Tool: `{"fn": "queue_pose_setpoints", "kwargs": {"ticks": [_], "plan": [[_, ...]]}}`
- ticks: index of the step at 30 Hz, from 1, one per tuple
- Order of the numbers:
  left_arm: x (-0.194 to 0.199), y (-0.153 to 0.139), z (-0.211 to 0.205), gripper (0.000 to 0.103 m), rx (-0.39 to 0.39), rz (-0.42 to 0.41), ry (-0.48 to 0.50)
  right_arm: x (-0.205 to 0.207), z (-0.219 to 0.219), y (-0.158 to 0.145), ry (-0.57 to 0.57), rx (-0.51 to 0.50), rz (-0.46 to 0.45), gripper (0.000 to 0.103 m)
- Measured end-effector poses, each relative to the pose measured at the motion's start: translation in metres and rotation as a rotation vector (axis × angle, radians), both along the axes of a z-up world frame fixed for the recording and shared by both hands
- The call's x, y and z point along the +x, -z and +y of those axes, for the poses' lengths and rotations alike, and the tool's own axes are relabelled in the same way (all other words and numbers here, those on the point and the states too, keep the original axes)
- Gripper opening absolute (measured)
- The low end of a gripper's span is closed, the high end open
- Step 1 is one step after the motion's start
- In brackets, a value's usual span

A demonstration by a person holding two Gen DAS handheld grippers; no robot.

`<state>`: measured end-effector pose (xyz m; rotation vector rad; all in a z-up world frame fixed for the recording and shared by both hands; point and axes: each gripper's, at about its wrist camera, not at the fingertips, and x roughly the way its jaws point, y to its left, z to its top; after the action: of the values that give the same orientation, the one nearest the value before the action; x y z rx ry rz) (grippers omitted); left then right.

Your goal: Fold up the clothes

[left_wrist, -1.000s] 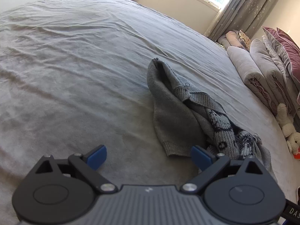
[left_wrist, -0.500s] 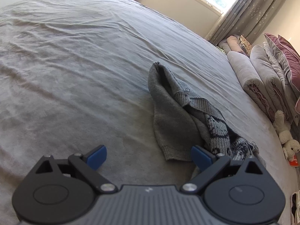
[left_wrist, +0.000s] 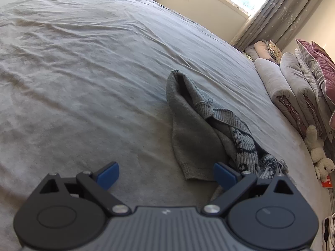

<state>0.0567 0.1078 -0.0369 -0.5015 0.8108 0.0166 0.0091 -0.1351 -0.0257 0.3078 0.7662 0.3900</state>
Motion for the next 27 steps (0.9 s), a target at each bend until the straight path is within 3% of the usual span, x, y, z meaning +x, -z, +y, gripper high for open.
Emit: {"fn": "queue_pose_setpoints", "kwargs": {"ticks": [3, 6, 17, 23, 27], "plan": [[0.001, 0.001, -0.003, 0.097, -0.004, -0.003, 0.004, 0.0, -0.001, -0.005, -0.003, -0.001, -0.028, 0.027], [0.003, 0.001, -0.007, 0.097, -0.007, -0.008, 0.009, 0.0, -0.009, -0.009, 0.014, 0.011, -0.044, 0.021], [0.011, -0.001, -0.023, 0.095, -0.058, -0.068, 0.074, 0.014, -0.068, -0.043, 0.199, 0.097, -0.164, 0.016], [0.019, 0.005, -0.037, 0.092, -0.106, -0.117, 0.17, 0.031, -0.108, -0.038, 0.324, 0.123, -0.175, 0.016], [0.024, 0.013, -0.046, 0.087, -0.093, -0.118, 0.18, 0.04, -0.125, -0.026, 0.376, 0.119, -0.162, 0.016]]}}
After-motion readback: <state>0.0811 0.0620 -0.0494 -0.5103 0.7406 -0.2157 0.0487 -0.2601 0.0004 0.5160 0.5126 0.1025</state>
